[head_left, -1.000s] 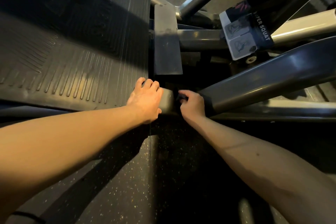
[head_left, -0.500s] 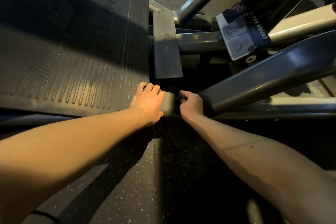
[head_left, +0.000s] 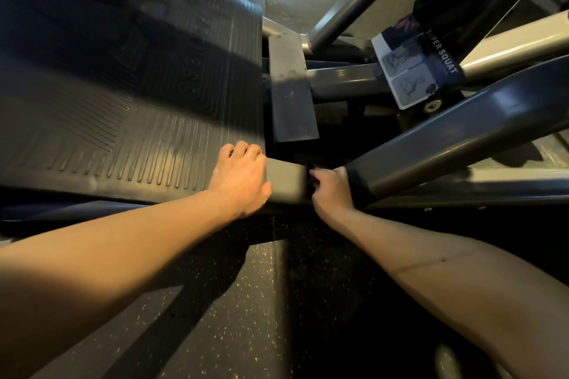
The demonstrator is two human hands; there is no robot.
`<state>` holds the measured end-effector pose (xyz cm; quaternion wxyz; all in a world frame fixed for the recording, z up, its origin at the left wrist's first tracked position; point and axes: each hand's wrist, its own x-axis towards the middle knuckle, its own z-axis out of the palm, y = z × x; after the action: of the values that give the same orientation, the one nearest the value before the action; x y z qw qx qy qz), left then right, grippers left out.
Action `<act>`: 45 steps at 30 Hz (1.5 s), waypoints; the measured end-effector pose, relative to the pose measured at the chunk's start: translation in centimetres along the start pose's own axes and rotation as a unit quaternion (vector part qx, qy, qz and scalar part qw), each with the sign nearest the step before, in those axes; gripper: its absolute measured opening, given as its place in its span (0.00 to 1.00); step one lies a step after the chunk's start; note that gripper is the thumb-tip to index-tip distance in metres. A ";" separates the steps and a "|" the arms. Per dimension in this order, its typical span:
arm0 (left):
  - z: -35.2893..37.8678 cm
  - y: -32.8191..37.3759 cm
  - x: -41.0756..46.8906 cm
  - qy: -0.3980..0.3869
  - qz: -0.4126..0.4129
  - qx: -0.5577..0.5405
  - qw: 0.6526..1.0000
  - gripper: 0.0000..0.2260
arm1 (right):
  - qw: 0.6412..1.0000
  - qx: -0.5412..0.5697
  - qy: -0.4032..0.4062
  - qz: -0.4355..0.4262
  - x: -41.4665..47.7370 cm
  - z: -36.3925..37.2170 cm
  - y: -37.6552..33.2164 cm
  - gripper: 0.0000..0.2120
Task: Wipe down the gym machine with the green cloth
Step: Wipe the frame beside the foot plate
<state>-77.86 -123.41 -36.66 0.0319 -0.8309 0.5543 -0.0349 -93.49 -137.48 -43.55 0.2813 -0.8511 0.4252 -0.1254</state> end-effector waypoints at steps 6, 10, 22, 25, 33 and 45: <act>-0.2 -0.2 -0.3 -0.007 0.015 -0.011 1.000 0.21 | 0.977 0.025 -0.029 -0.209 -2.6 0.7 -4.8 0.22; 0.0 -0.2 -0.5 -0.014 0.013 -0.004 1.000 0.22 | 0.999 -0.028 -0.023 -0.028 -0.1 -1.4 0.5 0.26; 0.4 0.6 -0.7 -0.014 -0.001 0.014 1.000 0.21 | 0.990 -0.069 -0.023 -0.119 -1.0 -0.1 -0.2 0.26; 0.4 0.5 -0.7 -0.019 0.002 0.018 1.000 0.21 | 0.997 -0.081 0.007 0.016 0.4 -0.8 1.7 0.25; 0.5 0.7 -0.8 -0.014 -0.006 0.007 1.000 0.21 | 0.989 0.073 0.004 -0.131 -5.0 3.5 -5.0 0.23; 0.6 0.3 -1.0 -0.009 0.012 0.018 1.000 0.22 | 0.976 -0.187 -0.056 -0.092 -1.2 -1.0 3.9 0.33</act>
<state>-78.45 -122.55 -37.29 0.0518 -0.8235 0.5637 -0.0369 -97.19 -138.79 -45.02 0.1281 -0.9299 0.3442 -0.0215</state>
